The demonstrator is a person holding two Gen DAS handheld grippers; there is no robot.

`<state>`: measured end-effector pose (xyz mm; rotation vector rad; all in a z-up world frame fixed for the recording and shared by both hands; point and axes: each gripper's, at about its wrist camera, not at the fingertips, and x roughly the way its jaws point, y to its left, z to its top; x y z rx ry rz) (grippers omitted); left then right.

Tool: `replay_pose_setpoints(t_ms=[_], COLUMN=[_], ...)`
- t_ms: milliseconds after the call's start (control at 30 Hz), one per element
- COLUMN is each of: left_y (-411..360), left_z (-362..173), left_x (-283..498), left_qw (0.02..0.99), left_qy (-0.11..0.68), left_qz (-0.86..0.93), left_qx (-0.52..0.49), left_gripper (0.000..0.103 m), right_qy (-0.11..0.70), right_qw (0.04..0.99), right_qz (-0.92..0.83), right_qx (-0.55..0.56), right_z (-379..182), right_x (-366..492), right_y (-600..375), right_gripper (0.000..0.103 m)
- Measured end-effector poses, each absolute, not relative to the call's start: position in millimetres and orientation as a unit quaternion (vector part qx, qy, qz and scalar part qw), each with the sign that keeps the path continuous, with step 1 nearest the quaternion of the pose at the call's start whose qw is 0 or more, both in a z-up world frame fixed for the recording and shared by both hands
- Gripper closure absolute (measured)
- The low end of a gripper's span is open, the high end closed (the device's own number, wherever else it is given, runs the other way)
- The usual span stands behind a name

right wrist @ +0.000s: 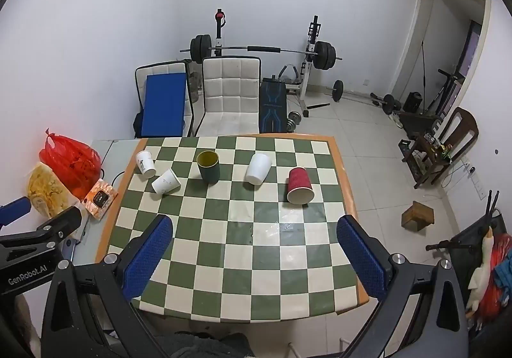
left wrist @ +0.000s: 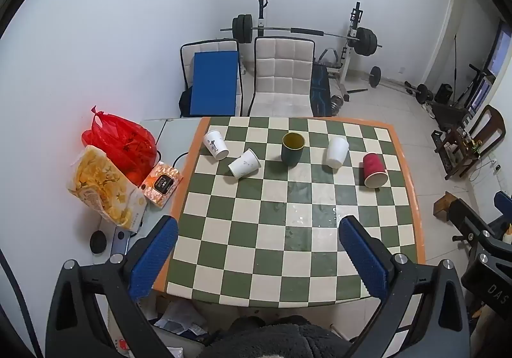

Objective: Flip cup upside down

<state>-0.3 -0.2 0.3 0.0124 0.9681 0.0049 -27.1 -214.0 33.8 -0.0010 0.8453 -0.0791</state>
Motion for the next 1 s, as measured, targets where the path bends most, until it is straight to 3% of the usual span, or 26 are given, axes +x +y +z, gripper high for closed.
replay_pose_setpoints(t_ms=[1000], left_y=[1], left_z=[10], left_x=[3], left_qw=[0.890], left_qy=[0.456], left_qz=[0.001], left_qx=[0.001], left_gripper=[0.000], right_qy=[0.406], right_qw=[0.913], right_qz=[-0.039], right_qx=[0.004], right_z=[43], right_x=[-24], right_y=[-203], right_gripper=[0.000])
